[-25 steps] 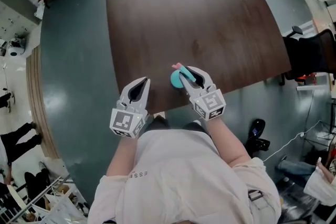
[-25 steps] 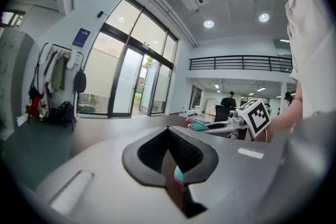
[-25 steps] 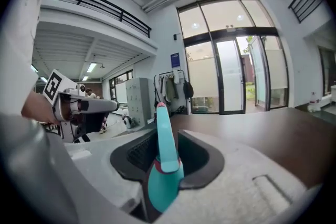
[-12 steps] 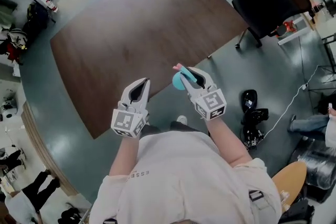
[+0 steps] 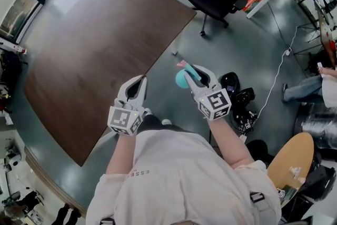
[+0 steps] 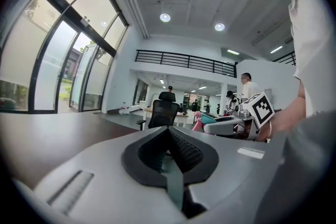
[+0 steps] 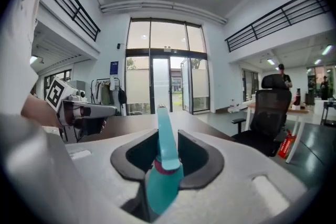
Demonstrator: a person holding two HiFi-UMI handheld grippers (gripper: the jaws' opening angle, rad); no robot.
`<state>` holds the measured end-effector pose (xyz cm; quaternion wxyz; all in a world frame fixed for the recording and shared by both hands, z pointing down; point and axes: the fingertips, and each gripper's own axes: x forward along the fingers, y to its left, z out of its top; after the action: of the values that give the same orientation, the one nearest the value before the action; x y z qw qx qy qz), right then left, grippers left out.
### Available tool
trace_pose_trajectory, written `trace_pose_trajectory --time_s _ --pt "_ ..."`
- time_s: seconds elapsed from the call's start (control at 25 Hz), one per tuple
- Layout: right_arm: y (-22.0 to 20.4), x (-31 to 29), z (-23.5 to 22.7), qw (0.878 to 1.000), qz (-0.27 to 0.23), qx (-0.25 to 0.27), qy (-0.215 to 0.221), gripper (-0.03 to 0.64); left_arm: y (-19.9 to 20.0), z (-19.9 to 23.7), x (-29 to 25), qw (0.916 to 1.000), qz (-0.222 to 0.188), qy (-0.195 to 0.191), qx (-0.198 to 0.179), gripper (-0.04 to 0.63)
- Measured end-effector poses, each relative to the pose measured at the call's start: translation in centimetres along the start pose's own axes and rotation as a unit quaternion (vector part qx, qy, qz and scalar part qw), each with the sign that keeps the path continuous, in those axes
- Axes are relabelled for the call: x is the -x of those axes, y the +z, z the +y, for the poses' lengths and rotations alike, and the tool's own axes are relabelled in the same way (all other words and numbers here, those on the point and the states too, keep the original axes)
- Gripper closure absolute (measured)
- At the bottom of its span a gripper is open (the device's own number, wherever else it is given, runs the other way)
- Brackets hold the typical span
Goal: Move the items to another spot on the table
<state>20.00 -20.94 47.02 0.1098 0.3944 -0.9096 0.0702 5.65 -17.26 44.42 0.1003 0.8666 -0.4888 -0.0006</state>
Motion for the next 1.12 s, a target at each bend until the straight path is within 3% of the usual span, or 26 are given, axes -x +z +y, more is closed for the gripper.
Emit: trace_pose_trajectory --time_s 0.24,0.52,0.84,1.12 --pt "-1.4 2.6 -7.0 0.997 -0.007 -0.024 -0.067 0.517 -0.2 -2.5 -7.3 0.9980 0.012 -0.061 -0.013 0.578" --pt "-1.9 -0.1 -13.8 0.994 0.014 -0.041 -0.101 0.517 0.4 -1.7 -15.7 0.9948 0.012 -0.101 -0.008 0.578" --pt "0.5 -6.7 -20.7 0.995 0.018 -0.028 -0.092 0.517 2.6 3.9 -23.2 0.9976 -0.002 -0.069 -0.007 0.578" --pt "3.2 -14.6 -23.1 0.999 0.018 -0.009 -0.034 0.526 4.0 9.5 -25.3 1.0000 -0.005 -0.006 0.000 0.578"
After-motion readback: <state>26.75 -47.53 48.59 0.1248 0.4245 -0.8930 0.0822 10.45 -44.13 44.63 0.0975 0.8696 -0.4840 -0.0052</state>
